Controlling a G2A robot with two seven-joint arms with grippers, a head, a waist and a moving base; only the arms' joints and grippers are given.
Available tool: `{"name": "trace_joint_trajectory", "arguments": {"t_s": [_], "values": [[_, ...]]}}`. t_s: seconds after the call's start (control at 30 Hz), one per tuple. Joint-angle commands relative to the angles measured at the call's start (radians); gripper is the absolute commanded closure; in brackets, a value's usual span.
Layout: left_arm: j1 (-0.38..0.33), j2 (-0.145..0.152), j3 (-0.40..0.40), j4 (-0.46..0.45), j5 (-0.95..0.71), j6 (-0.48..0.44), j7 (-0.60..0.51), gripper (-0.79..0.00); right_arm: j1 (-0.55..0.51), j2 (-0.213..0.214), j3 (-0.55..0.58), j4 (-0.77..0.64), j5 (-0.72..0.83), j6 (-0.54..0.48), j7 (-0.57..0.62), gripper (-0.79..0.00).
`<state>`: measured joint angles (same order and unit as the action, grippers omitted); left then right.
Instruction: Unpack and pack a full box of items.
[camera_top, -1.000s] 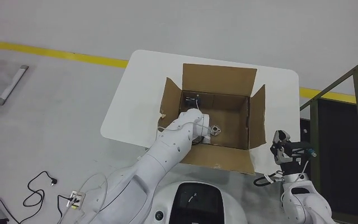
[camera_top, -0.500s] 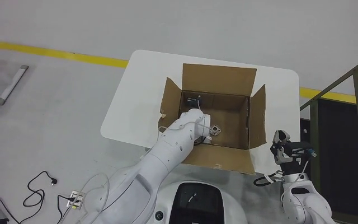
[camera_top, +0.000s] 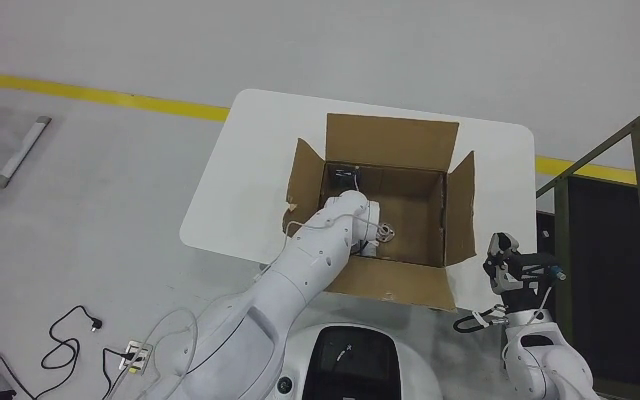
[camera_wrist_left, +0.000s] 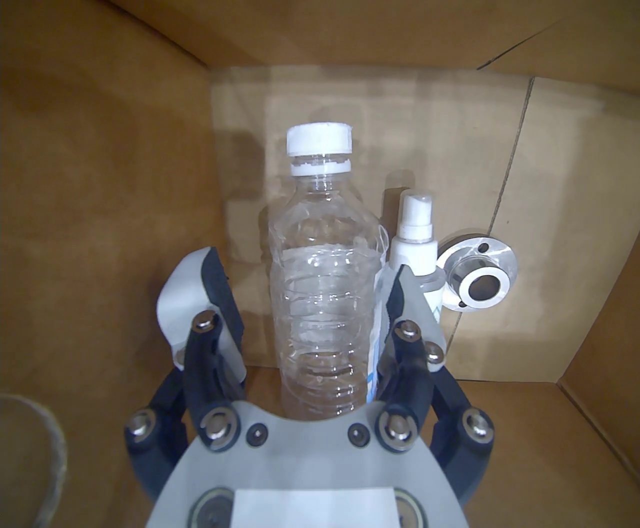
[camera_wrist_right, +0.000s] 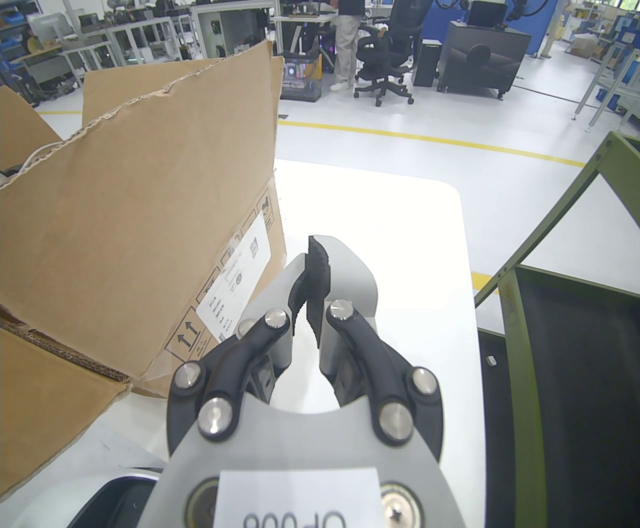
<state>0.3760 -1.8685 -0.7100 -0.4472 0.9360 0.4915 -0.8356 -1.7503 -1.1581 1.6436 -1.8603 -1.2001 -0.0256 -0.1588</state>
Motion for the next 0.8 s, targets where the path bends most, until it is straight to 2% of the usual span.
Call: {"name": "trace_joint_trajectory", "arguments": {"t_s": [0.0, 0.03, 0.07, 0.13, 0.2, 0.3, 0.43, 0.5, 0.67, 0.77], "values": [[0.000, -0.002, -0.002, 0.008, 0.000, -0.003, 0.001, -0.551, 0.000, 0.000, 0.000, 0.000, 0.000, 0.000, 0.000, 0.000], [0.001, -0.004, -0.002, 0.014, 0.001, -0.004, 0.002, -0.394, 0.000, 0.000, 0.000, 0.000, 0.000, 0.000, 0.000, 0.000], [0.000, -0.005, -0.003, 0.019, 0.001, -0.006, 0.003, -0.363, 0.000, 0.000, 0.000, 0.000, 0.000, 0.000, 0.000, 0.000], [-0.001, -0.008, -0.004, 0.030, 0.002, -0.008, 0.006, -0.372, 0.000, 0.000, 0.000, 0.000, 0.000, 0.000, 0.000, 0.000], [-0.002, -0.012, -0.005, 0.038, 0.002, -0.012, 0.007, -0.431, 0.000, 0.000, 0.000, 0.000, 0.000, 0.000, 0.000, 0.000], [-0.005, -0.018, -0.006, 0.047, 0.002, -0.017, 0.010, -0.400, 0.000, 0.000, 0.000, 0.000, 0.000, 0.000, 0.000, 0.000], [-0.008, -0.025, -0.008, 0.065, 0.002, -0.024, 0.018, -0.483, 0.000, 0.000, 0.000, 0.000, 0.000, 0.000, 0.000, 0.000], [-0.010, -0.028, -0.010, 0.076, 0.001, -0.027, 0.020, -0.554, 0.000, 0.000, 0.000, 0.000, 0.000, 0.000, 0.000, 0.000], [-0.017, -0.036, -0.014, 0.094, -0.001, -0.034, 0.022, -0.613, 0.000, 0.000, 0.000, 0.000, 0.000, 0.000, 0.000, 0.000], [-0.020, -0.040, -0.017, 0.106, -0.003, -0.038, 0.026, -0.714, 0.000, 0.000, 0.000, 0.000, 0.000, 0.000, 0.000, 0.000]]}}
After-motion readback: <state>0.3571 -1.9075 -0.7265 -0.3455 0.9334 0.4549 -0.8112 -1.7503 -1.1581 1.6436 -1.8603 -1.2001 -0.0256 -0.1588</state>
